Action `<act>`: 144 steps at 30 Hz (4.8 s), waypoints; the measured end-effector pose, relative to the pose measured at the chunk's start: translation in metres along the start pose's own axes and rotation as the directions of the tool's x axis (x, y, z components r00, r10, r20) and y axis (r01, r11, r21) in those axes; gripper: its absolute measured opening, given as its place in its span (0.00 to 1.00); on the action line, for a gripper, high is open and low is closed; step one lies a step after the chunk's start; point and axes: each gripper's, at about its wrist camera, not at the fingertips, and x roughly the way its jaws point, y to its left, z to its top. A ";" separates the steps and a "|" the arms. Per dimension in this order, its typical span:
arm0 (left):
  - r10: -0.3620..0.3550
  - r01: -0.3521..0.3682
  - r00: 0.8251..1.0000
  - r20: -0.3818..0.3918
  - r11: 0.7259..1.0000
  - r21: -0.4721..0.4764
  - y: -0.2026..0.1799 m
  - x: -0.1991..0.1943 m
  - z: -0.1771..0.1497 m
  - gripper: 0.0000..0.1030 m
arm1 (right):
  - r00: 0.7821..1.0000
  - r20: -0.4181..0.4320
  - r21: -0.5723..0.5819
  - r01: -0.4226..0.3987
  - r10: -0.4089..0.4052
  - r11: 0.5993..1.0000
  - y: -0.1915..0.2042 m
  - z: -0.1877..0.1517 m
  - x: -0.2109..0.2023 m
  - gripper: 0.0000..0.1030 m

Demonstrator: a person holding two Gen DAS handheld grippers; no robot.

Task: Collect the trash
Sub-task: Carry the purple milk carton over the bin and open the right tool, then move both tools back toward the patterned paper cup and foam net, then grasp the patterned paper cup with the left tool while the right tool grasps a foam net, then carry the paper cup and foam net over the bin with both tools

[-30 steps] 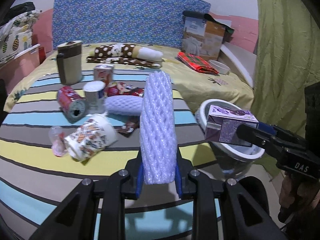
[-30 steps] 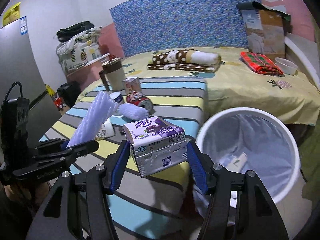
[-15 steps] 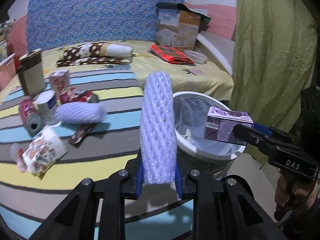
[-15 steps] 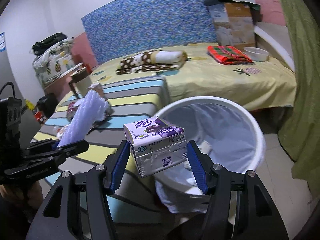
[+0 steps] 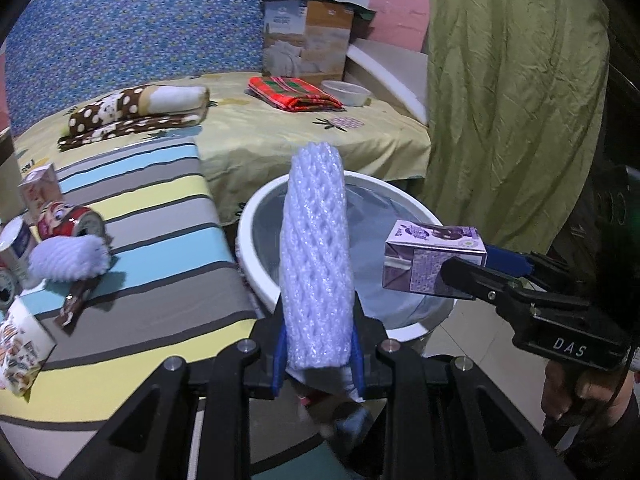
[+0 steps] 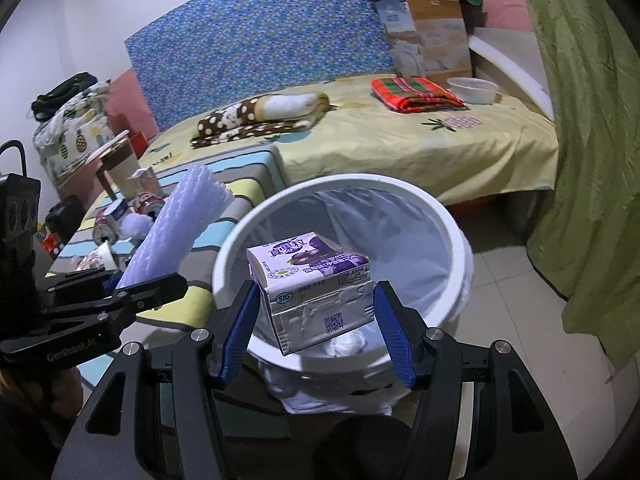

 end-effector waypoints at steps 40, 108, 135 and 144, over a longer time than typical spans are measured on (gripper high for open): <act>0.045 -0.039 0.998 0.048 0.993 -0.114 0.032 -0.027 -0.016 0.48 | 0.998 0.016 -0.057 -0.062 0.063 0.996 0.029 0.002 -0.007 0.59; 0.271 -0.266 0.963 -0.010 0.936 -0.229 0.210 -0.069 -0.061 0.63 | 0.947 -0.181 -0.327 -0.314 0.267 0.892 0.175 0.042 0.115 0.59; 0.295 -0.271 0.955 0.034 0.913 -0.305 0.179 -0.093 -0.069 0.45 | 0.941 -0.137 -0.232 -0.334 0.310 0.914 0.153 0.025 0.065 0.25; 0.280 -0.253 0.959 0.052 0.922 -0.292 0.156 -0.098 -0.067 0.45 | 0.948 -0.110 -0.193 -0.316 0.300 0.929 0.134 0.017 0.048 0.25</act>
